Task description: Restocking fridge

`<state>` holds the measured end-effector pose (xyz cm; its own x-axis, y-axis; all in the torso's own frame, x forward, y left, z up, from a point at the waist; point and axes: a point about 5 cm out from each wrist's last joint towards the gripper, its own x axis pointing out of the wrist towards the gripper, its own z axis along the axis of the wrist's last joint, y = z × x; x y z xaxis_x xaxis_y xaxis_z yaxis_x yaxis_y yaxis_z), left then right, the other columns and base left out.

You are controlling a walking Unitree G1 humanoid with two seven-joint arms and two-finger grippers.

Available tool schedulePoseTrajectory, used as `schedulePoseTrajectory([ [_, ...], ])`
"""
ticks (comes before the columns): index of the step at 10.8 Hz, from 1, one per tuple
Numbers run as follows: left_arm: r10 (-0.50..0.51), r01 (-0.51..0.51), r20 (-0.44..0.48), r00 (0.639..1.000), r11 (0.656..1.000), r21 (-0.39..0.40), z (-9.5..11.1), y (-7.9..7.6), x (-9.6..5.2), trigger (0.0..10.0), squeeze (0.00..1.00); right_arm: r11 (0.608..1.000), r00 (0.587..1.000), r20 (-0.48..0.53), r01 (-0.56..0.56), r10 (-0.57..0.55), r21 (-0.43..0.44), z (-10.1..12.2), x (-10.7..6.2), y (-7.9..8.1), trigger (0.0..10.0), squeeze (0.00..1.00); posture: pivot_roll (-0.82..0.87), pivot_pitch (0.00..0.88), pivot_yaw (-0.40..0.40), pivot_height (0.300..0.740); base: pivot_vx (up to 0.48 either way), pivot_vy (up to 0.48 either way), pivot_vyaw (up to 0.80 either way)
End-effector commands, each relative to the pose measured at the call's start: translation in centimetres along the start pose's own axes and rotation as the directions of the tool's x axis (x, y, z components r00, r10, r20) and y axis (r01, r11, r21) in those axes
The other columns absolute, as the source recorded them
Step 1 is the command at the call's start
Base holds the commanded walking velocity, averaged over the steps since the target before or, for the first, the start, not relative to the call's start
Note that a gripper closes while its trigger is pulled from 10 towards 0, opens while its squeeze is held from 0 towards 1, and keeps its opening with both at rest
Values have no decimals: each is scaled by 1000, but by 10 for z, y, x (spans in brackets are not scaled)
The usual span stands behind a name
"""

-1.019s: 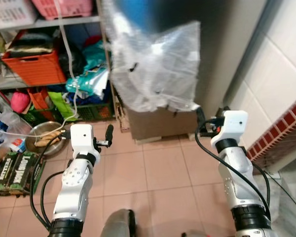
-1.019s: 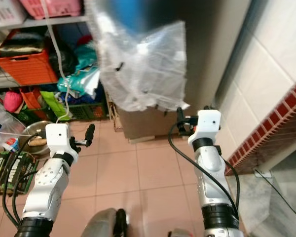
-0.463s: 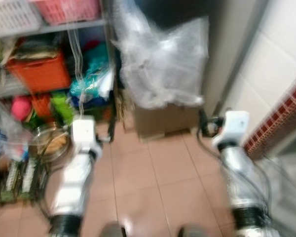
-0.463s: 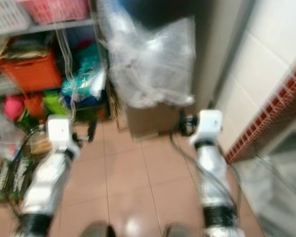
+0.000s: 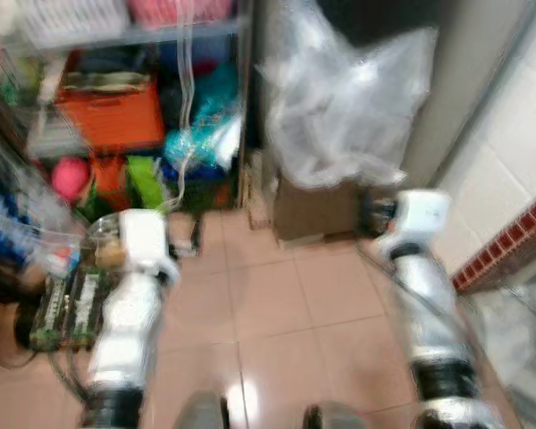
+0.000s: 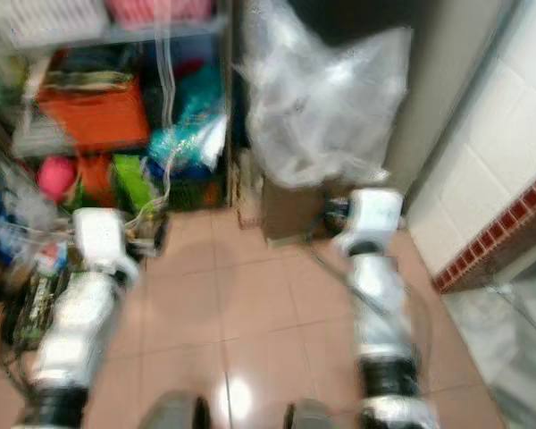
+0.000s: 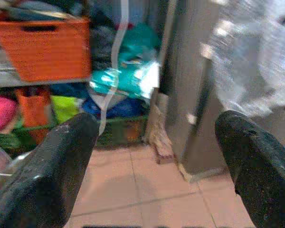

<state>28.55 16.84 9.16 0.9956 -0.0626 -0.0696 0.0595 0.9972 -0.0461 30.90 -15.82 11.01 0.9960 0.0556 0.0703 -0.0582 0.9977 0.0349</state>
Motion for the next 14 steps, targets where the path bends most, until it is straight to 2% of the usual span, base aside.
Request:
schedulePoseTrajectory([
  [1,-11,11,19,1000,1000,-5,5,-3,1,10000,0,1000,1000,10,18,-18,-17,3,-2,-10,10000,0,34,81,25,740,0,0,0],
  [2,-28,29,41,999,999,-23,8,-4,3,10000,0,999,1000,4,27,-27,-22,2,-3,-12,10000,0,30,75,25,740,0,0,0],
  [4,-20,20,29,999,1000,-2,8,1,7,10000,0,999,1000,8,20,-20,-31,2,-2,-12,10000,0,21,71,25,740,0,0,-800],
  [14,-23,23,19,1000,1000,-8,2,3,5,10000,0,999,1000,-3,13,-13,-41,-2,-6,-11,10000,0,21,78,36,740,275,0,-800],
])
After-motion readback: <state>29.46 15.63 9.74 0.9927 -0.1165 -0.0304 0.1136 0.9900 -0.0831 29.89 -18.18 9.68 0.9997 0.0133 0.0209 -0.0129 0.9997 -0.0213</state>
